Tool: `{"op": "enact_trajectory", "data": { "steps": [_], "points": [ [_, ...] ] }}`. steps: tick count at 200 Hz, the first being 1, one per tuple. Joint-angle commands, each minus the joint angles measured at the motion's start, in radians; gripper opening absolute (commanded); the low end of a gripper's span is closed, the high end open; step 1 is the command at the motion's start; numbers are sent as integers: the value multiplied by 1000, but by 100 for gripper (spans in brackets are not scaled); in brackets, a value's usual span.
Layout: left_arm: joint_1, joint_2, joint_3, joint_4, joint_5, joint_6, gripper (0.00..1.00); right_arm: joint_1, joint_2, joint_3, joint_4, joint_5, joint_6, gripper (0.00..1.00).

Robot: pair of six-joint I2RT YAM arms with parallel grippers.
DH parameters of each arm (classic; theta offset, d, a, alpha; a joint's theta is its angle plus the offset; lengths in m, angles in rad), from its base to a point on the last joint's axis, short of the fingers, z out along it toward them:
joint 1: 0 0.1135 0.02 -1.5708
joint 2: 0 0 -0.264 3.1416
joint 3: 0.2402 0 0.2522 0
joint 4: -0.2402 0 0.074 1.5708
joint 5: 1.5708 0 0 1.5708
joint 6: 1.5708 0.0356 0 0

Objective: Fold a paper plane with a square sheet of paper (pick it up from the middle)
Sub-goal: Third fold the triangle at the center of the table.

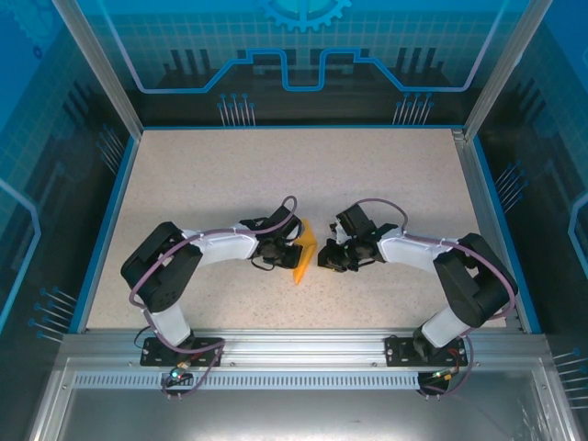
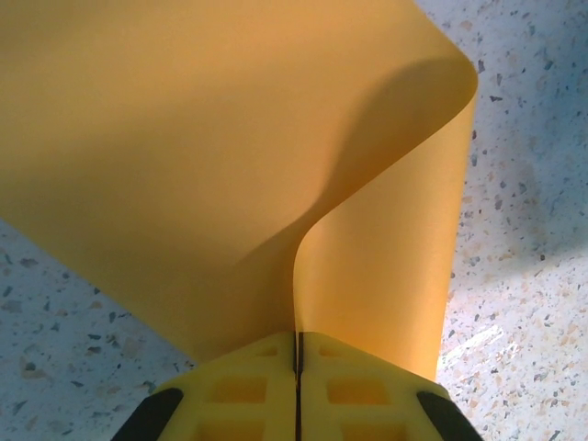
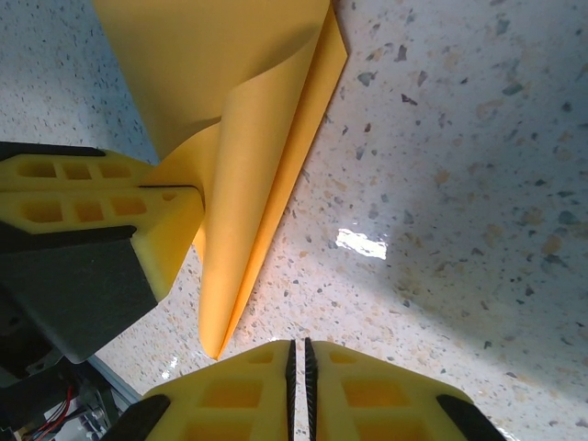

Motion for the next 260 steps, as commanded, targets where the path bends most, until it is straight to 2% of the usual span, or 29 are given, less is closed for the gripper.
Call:
{"op": "enact_trajectory", "data": {
  "steps": [1,80,150,173,202,214,231,260],
  "points": [
    [9,-8,-10,-17,-19,5,9,14,18,9,-10,10,-3,14],
    [9,-46,-26,-11,-13,-9,10,20,26,16,-3,6,-3,14],
    [9,-18,-37,-11,-15,-14,10,29,18,17,11,-1,5,14],
    [10,-19,-51,4,-13,-17,10,39,3,0,59,-1,18,12],
    [10,-6,-42,10,-13,-15,10,64,-52,-87,234,20,69,13],
    [10,-5,-43,14,-6,-13,10,67,-63,-101,267,-17,66,14],
    [9,2,-39,11,-6,-11,10,75,-46,-76,219,-55,61,13],
    [9,7,-34,2,-9,-7,10,112,7,-92,356,-166,108,13]
  ]
}}
